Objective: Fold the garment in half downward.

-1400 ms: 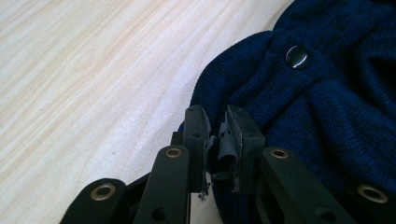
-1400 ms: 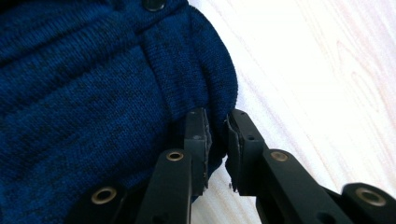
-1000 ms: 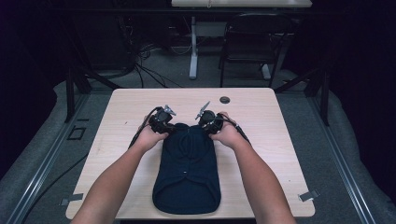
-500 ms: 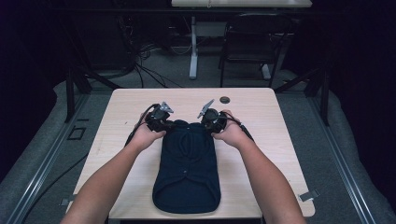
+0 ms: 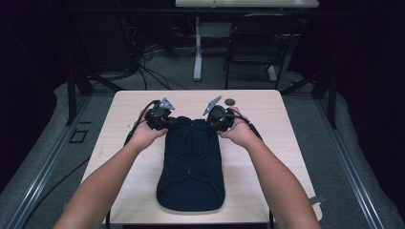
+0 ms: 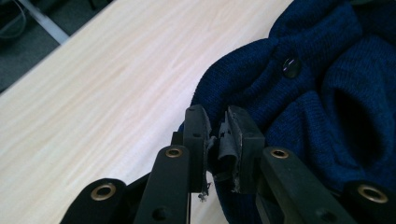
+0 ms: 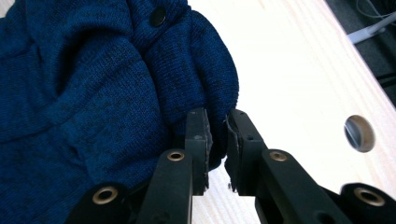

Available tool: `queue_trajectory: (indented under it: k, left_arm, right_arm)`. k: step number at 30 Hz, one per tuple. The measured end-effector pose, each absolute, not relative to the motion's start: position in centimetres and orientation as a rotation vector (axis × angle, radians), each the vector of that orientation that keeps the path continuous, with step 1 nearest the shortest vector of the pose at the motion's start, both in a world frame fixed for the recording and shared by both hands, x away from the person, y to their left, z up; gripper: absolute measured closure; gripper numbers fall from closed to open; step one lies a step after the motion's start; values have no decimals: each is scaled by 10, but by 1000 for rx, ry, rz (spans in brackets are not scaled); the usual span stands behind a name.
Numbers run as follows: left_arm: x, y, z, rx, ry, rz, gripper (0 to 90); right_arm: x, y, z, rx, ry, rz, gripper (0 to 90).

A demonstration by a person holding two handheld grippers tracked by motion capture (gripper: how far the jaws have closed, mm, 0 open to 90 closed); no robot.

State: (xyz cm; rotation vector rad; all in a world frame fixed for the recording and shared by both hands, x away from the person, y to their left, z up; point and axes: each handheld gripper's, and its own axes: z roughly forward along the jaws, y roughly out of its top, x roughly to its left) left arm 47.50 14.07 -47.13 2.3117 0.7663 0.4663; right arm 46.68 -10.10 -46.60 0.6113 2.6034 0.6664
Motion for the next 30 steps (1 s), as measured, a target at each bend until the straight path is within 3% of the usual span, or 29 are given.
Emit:
queue_trajectory:
  k: [30]
  left_arm:
    - [485, 143, -401, 2195, 721, 712, 789]
  right_arm:
    - [477, -93, -395, 540, 2359, 655, 792]
